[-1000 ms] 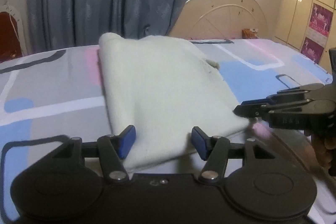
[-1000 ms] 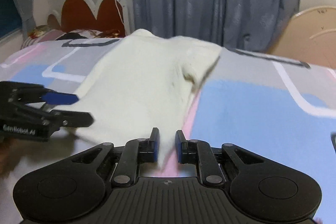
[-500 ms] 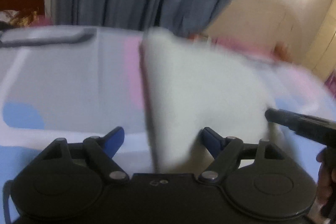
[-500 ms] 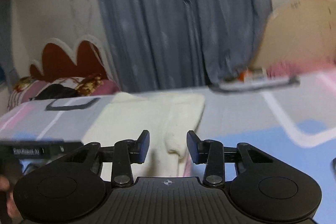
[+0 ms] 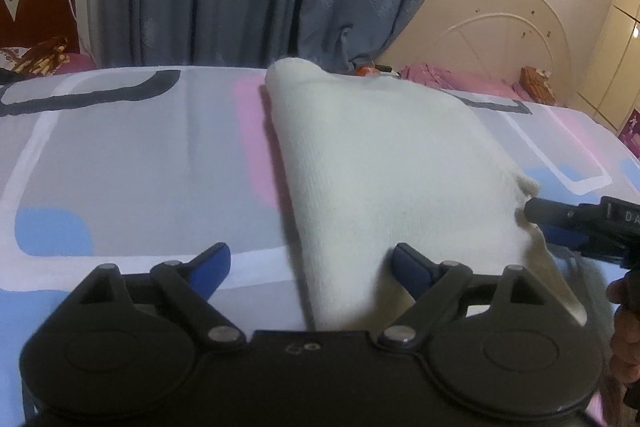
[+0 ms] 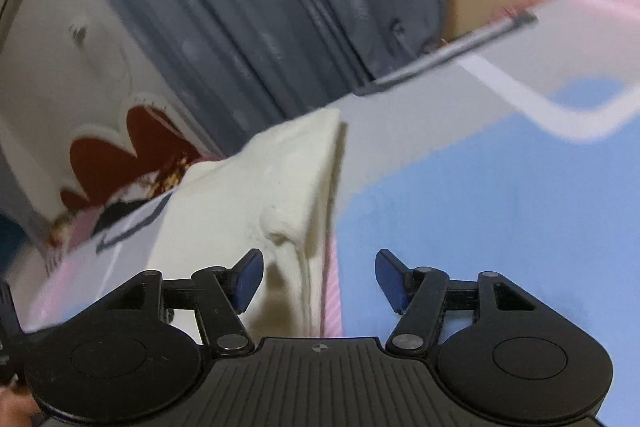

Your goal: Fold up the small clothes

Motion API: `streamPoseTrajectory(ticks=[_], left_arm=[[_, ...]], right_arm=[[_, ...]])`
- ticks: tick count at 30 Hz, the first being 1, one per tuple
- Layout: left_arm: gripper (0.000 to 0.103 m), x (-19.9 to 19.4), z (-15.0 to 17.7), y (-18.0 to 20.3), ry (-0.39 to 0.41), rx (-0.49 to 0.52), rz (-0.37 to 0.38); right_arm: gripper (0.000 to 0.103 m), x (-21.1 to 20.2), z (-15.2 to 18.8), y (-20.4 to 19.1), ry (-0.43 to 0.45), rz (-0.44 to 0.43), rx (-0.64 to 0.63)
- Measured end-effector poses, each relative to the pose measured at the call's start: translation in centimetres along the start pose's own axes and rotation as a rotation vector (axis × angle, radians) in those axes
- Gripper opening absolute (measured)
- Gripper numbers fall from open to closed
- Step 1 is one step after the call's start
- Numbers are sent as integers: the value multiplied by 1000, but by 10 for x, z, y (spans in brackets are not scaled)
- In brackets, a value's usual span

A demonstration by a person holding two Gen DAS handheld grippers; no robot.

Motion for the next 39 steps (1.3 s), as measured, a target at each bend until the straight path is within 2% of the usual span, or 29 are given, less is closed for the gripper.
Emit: streamPoseTrajectory(ticks=[3, 6, 10, 12, 14, 18, 26, 30, 31, 32, 33, 34, 36, 39], left_arm=[[86, -4, -3, -4, 17, -8, 13], [83, -10, -8, -12, 49, -90, 127], [79, -4, -12, -28, 45, -210, 200], [79, 2, -14, -33, 34, -249, 231], [79, 9, -16, -35, 24, -278, 264], [80, 23, -21, -37, 0, -332, 319], [79, 48, -35, -24, -59, -346, 367], [78, 52, -36, -12, -63, -298, 348], [77, 52, -36, -8, -64, -275, 331], [75, 51, -37, -5, -64, -254, 315], [68, 51, -37, -2, -65, -227, 293], [55, 51, -37, 2, -65, -200, 279], [40, 48, -38, 4, -54, -182, 284], [33, 41, -40, 5, -31, -148, 261]], right_arm=[[62, 1, -1, 1, -8, -57, 61], [62, -6, -6, 3, 3, -89, 95], [62, -7, -19, 7, 28, -122, 126], [62, -2, -22, 9, 5, -134, 129], [62, 13, -20, 8, -60, -137, 117], [62, 26, -22, 2, -87, -141, 87], [62, 43, -29, -8, -175, -166, 51], [60, 45, -28, -12, -166, -148, 17], [56, 45, -27, -14, -162, -129, -7], [55, 46, -26, -17, -159, -113, -31], [53, 46, -24, -20, -155, -98, -54], [45, 47, -22, -23, -153, -92, -69], [38, 47, -19, -27, -143, -80, -97], [34, 44, -15, -41, -119, -33, -172]])
Point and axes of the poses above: each gripper's, at about its wrist camera, not at the fingertips, and x roughly the way its jaws point, y to its right, z to its underside, the point moved 6 cm from there along x, roughly the way its jaws point
